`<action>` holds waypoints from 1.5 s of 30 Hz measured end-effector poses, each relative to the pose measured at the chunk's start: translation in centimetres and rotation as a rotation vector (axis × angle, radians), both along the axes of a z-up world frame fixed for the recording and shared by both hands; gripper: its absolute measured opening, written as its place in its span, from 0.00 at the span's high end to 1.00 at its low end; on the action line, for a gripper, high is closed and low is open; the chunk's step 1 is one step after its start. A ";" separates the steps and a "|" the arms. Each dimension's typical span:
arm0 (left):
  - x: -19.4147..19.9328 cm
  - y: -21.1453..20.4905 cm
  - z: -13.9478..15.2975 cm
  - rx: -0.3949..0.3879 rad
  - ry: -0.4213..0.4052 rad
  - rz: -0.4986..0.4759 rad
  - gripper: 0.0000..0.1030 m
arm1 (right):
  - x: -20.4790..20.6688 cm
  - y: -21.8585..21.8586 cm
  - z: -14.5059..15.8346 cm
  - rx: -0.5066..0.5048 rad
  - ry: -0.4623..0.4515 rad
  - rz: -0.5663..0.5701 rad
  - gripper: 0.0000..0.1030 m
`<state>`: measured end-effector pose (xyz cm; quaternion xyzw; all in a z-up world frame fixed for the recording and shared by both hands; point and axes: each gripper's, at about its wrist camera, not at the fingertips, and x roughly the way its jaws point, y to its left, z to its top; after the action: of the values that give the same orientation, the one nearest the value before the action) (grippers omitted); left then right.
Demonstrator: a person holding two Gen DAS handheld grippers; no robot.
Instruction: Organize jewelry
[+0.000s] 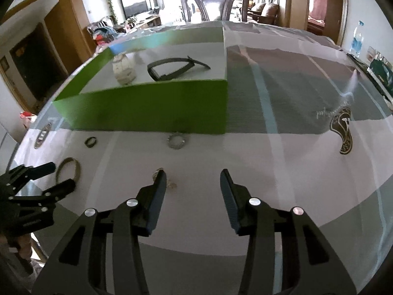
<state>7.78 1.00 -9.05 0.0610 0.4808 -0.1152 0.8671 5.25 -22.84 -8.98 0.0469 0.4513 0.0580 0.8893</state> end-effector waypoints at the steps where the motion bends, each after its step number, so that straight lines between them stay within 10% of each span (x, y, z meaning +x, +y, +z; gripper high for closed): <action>1: 0.0 -0.1 0.0 0.000 0.000 -0.004 0.29 | -0.1 0.2 0.0 -0.002 -0.002 0.008 0.52; 16: 0.5 -0.3 -0.3 0.014 -0.012 -0.001 0.41 | 0.7 3.0 -1.6 -0.047 0.033 0.069 0.51; 23: 0.5 -0.3 -0.3 0.013 -0.014 -0.002 0.41 | 0.5 3.2 -1.7 -0.045 0.025 0.098 0.79; 45: 0.6 -0.8 -0.1 0.000 -0.017 0.017 0.41 | -0.8 1.2 -1.3 -0.063 0.022 0.005 0.79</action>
<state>8.39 0.20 -9.17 0.0579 0.4738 -0.1072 0.8722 4.41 -21.59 -10.27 0.0183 0.4625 0.0457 0.8852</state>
